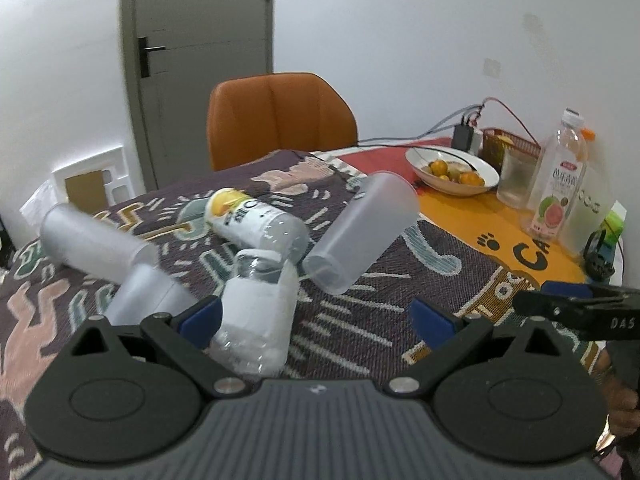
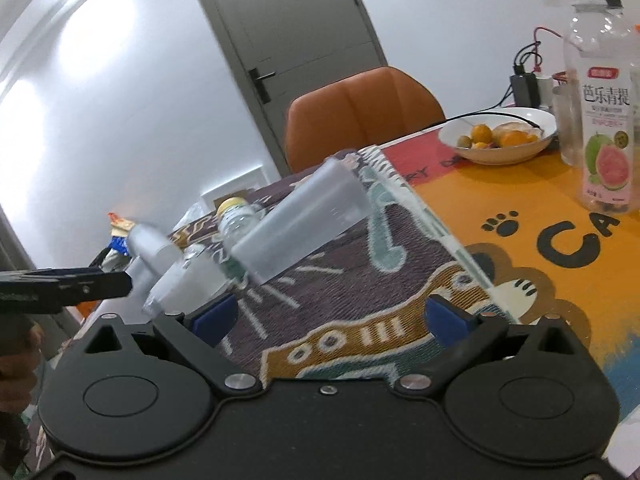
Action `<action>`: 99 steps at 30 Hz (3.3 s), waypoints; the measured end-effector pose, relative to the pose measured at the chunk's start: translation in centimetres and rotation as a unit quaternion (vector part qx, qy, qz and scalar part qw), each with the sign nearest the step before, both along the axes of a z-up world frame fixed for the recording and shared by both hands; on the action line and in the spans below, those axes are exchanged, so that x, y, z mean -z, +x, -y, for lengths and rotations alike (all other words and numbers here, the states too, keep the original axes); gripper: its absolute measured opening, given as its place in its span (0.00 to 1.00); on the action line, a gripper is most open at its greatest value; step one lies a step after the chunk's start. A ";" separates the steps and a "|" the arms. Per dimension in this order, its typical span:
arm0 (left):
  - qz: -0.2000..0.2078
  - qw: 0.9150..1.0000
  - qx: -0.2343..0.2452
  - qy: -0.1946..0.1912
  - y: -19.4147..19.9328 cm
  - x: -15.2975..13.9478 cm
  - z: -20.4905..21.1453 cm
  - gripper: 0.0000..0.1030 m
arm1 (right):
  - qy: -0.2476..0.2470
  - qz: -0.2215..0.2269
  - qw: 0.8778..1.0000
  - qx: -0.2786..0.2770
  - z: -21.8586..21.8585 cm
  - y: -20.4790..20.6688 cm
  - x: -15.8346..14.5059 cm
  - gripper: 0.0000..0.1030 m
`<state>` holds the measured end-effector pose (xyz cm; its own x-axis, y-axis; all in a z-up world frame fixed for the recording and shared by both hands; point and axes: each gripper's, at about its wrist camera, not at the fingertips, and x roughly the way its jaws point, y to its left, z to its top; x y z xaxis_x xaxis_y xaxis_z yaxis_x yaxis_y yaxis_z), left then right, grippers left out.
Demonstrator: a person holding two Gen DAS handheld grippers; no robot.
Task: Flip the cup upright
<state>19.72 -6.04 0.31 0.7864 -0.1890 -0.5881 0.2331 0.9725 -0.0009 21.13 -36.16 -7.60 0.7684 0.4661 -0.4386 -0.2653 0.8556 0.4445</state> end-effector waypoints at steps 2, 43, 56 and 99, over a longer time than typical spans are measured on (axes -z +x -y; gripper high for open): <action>-0.004 1.000 0.010 0.006 0.9 0.2 0.5 0.97 | -0.008 -0.001 1.000 0.012 0.3 0.4 0.2 1.00; -0.092 0.977 0.139 0.135 17.1 6.2 9.6 0.81 | 0.019 -0.053 0.998 0.040 2.6 6.0 3.7 1.00; -0.091 0.975 0.159 0.128 14.4 4.6 9.1 0.61 | 0.020 -0.047 0.997 0.053 2.9 4.5 3.1 1.00; -0.045 0.991 0.094 0.085 -6.4 1.1 3.5 0.61 | 0.026 -0.042 0.997 -0.060 -0.8 -3.8 1.1 1.00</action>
